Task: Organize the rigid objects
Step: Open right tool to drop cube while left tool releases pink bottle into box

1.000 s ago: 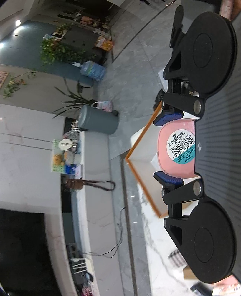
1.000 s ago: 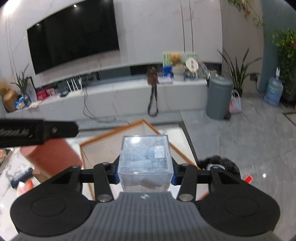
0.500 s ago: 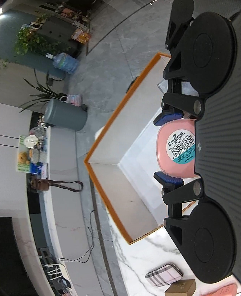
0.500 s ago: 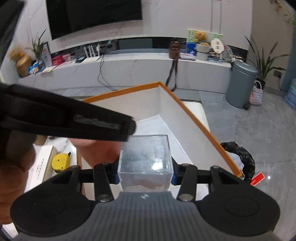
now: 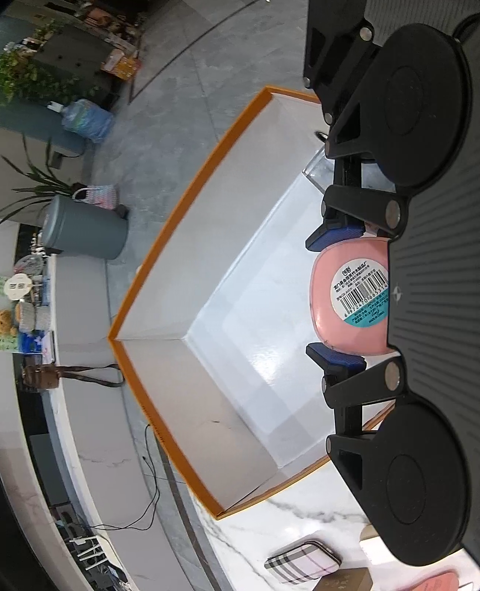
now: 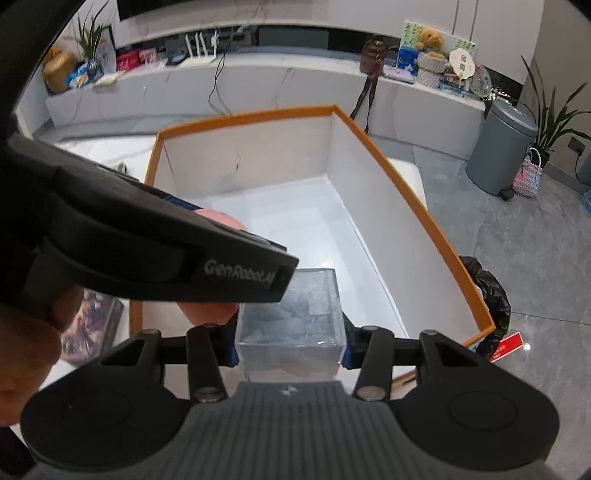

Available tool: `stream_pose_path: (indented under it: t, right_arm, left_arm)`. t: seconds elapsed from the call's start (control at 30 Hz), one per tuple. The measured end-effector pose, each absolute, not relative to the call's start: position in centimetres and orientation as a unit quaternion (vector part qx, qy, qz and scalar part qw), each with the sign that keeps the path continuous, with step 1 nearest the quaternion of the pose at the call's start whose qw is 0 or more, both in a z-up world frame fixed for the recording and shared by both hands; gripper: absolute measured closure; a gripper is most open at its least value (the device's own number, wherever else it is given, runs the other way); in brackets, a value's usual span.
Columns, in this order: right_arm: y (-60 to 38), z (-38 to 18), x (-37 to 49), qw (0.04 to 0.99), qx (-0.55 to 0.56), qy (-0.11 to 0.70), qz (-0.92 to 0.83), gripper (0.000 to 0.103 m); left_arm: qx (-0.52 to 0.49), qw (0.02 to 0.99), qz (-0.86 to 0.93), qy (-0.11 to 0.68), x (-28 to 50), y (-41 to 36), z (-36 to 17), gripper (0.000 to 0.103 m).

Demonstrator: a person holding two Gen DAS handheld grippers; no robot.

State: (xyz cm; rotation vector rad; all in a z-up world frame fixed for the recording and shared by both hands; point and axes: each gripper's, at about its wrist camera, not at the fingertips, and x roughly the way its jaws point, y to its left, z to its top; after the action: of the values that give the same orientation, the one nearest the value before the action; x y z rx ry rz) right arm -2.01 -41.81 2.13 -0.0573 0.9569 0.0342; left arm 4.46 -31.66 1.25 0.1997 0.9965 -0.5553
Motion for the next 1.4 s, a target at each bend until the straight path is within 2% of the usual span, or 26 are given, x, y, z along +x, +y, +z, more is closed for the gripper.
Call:
stream_pose_path:
  t: [0.4, 0.47, 0.57, 0.93, 1.4]
  right_arm:
    - [-41.5, 1.3, -1.8, 0.864, -0.073, 0.497, 0.03, 0.056]
    - [-41.5, 1.4, -2.0, 0.867, -0.07, 0.492, 0.028, 0.055]
    - [-41.6, 1.7, -2.1, 0.872, -0.065, 0.484, 0.022, 0.046]
    - [-41.9, 2.2, -2.6, 0.881, -0.052, 0.47, 0.015, 0.042]
    - [-41.7, 3.0, -3.0, 0.889, -0.05, 0.455, 0.012, 0.042]
  left_arm:
    - [0.096, 0.825, -0.252, 0.496, 4.2, -32.0, -0.2, 0.041]
    - [0.097, 0.824, -0.254, 0.497, 4.1, -32.0, -0.1, 0.041]
    - [0.096, 0.821, -0.255, 0.502, 4.2, -32.0, 0.0, 0.041]
    - [0.109, 0.825, -0.254, 0.493, 3.3, -32.0, 0.6, 0.04]
    - [0.109, 0.84, -0.247, 0.47, 2.9, -30.5, 2.9, 0.04]
